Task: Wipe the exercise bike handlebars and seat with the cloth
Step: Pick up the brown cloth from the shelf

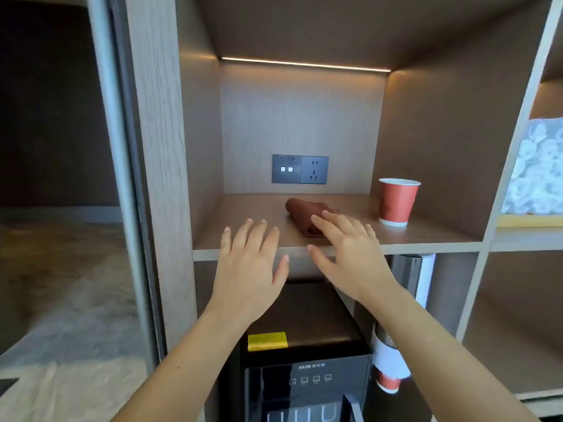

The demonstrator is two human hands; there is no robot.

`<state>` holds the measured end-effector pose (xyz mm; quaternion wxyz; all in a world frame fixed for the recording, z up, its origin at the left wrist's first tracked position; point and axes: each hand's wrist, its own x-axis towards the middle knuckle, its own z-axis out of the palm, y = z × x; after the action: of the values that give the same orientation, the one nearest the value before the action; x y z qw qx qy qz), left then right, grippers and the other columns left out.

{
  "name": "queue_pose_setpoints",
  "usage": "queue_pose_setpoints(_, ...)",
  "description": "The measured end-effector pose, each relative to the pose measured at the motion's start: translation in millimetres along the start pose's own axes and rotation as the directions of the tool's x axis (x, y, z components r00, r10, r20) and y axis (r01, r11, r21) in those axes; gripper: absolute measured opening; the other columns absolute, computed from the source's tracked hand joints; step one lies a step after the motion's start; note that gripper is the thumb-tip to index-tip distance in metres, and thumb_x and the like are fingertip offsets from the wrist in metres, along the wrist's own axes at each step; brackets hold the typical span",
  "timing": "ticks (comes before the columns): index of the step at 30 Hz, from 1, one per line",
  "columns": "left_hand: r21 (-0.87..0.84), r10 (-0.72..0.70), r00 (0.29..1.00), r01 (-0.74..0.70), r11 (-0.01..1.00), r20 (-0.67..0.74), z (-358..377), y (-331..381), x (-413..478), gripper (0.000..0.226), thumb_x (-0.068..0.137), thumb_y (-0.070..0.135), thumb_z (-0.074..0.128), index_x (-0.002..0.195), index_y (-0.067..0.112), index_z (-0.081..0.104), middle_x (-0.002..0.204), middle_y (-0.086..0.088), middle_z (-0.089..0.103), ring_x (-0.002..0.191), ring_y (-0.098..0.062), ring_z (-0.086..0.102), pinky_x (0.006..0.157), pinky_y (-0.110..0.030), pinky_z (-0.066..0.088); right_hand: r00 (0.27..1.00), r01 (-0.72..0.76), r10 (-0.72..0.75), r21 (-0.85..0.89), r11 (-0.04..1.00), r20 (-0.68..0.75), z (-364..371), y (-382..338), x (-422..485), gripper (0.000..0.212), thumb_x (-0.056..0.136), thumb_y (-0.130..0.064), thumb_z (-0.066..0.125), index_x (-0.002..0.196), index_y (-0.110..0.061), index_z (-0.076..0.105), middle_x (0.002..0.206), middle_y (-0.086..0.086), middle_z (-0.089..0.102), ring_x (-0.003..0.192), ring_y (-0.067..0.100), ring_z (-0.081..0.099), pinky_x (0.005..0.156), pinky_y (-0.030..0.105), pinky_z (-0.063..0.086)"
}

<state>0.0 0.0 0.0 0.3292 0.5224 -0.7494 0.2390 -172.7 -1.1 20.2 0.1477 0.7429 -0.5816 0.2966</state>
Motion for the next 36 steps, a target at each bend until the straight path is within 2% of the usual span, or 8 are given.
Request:
queue_pose_setpoints(6,-0.035,0.040,0.998,-0.042,0.998,-0.054,27,2,13,0.037,0.077,0.033,0.055,0.104,0.011,0.067,0.107,-0.012,0.067,0.099,-0.030,0.063,0.090,-0.051,0.044,0.996,0.092,-0.093,0.067,0.993,0.007,19,14,36,0.047,0.091,-0.043,0.044,0.135,-0.029,0.042,0.145,-0.003,0.039,0.136,0.020,0.030,0.111,0.050,0.017)
queue_pose_setpoints(9,-0.047,0.030,0.995,-0.035,0.998,-0.100,36,-1,14,0.034,0.081,0.036,0.051,0.098,0.012,0.068,0.099,-0.010,0.068,0.091,-0.026,0.064,0.082,-0.043,0.049,0.992,0.129,-0.130,0.049,0.990,0.004,26,19,42,0.044,0.091,-0.048,0.039,0.131,-0.031,0.047,0.141,-0.004,0.045,0.131,0.019,0.037,0.108,0.047,0.025)
queue_pose_setpoints(14,-0.112,0.021,0.983,-0.042,0.993,-0.182,43,-1,9,0.036,0.083,0.038,0.045,0.094,0.014,0.068,0.096,-0.004,0.065,0.089,-0.021,0.060,0.078,-0.035,0.042,0.982,0.187,-0.185,0.034,0.982,-0.038,28,24,38,0.048,0.089,-0.050,0.030,0.120,-0.028,0.058,0.129,-0.003,0.056,0.118,0.020,0.050,0.097,0.041,0.039)
queue_pose_setpoints(18,-0.155,-0.011,0.979,-0.021,0.988,-0.202,43,-2,9,0.034,0.082,0.040,0.047,0.095,0.015,0.067,0.095,-0.002,0.064,0.089,-0.020,0.058,0.079,-0.030,0.032,0.961,0.264,-0.256,0.078,0.961,-0.099,23,30,31,0.043,0.087,-0.044,0.037,0.110,-0.022,0.065,0.116,-0.001,0.063,0.106,0.020,0.058,0.084,0.036,0.044)
queue_pose_setpoints(25,-0.240,-0.049,0.973,-0.007,0.971,-0.226,43,-3,10,0.032,0.080,0.041,0.051,0.090,0.016,0.067,0.090,0.001,0.063,0.086,-0.018,0.054,0.078,-0.029,0.031,0.931,0.360,-0.328,0.266,0.894,-0.159,15,57,15,0.031,0.087,-0.034,0.048,0.107,-0.021,0.066,0.119,-0.004,0.062,0.112,0.012,0.054,0.093,0.033,0.039)
queue_pose_setpoints(28,-0.248,-0.064,0.971,0.005,0.969,-0.230,43,-2,11,0.032,0.080,0.042,0.051,0.088,0.017,0.067,0.087,0.002,0.063,0.084,-0.017,0.054,0.076,-0.028,0.031,0.932,0.362,-0.327,0.323,0.875,-0.158,9,58,12,0.028,0.087,-0.032,0.051,0.107,-0.020,0.067,0.120,-0.006,0.061,0.114,0.011,0.054,0.096,0.039,0.040)
queue_pose_setpoints(32,-0.248,-0.057,0.974,0.000,0.969,-0.220,42,-2,11,0.033,0.080,0.043,0.049,0.088,0.017,0.068,0.086,0.002,0.063,0.084,-0.016,0.054,0.077,-0.025,0.027,0.969,0.228,-0.247,0.413,0.882,-0.009,-8,52,27,0.031,0.089,-0.037,0.052,0.119,-0.031,0.059,0.123,-0.012,0.059,0.118,0.004,0.049,0.109,0.052,0.025)
queue_pose_setpoints(36,-0.238,-0.048,0.978,-0.003,0.971,-0.205,41,-4,12,0.035,0.081,0.044,0.047,0.089,0.017,0.068,0.086,0.002,0.065,0.085,-0.016,0.055,0.077,-0.029,0.032,0.942,0.104,-0.183,0.275,0.956,0.280,-21,36,67,0.052,0.084,-0.059,0.044,0.133,-0.042,0.039,0.140,-0.011,0.044,0.130,0.014,0.037,0.110,0.060,0.014)
